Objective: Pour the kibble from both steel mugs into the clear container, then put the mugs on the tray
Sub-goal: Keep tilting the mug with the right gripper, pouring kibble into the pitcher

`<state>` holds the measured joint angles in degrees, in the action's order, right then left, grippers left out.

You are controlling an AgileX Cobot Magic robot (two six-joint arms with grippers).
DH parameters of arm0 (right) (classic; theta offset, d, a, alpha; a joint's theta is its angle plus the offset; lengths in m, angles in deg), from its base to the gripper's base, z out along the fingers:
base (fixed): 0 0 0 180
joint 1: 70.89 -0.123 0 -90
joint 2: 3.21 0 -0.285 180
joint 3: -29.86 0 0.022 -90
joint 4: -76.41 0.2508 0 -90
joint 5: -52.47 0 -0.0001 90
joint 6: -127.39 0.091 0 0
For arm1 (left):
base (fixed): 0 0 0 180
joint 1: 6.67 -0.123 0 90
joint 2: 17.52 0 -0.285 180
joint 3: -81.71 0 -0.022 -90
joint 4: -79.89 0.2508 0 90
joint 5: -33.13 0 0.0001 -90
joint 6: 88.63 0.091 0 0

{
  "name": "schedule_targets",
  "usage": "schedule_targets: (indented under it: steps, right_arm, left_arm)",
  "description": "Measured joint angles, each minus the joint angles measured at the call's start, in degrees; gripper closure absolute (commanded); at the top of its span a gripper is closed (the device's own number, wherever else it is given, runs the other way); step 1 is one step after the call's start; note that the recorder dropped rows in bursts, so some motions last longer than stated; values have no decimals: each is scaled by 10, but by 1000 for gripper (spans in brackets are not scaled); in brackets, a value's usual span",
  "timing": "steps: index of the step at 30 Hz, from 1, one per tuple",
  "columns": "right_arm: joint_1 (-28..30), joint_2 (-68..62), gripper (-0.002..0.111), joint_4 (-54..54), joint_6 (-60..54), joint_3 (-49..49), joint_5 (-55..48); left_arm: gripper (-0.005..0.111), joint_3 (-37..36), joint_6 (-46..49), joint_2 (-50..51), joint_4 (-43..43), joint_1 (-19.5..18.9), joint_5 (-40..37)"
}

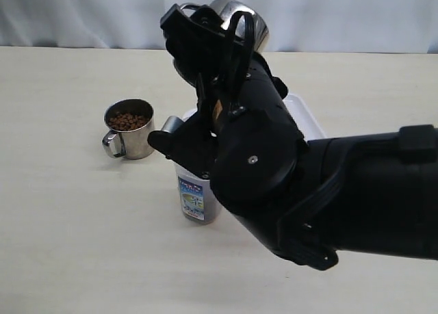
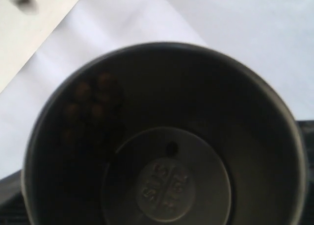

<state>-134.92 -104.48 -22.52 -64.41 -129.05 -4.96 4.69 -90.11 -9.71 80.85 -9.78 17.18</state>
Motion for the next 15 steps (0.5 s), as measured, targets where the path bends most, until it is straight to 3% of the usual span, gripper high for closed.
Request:
schedule_targets:
  steps: [15]
  right_arm:
    - [-16,0,104,0,-21,0,-1]
  left_arm:
    - [107,0,0,0,0,0,0]
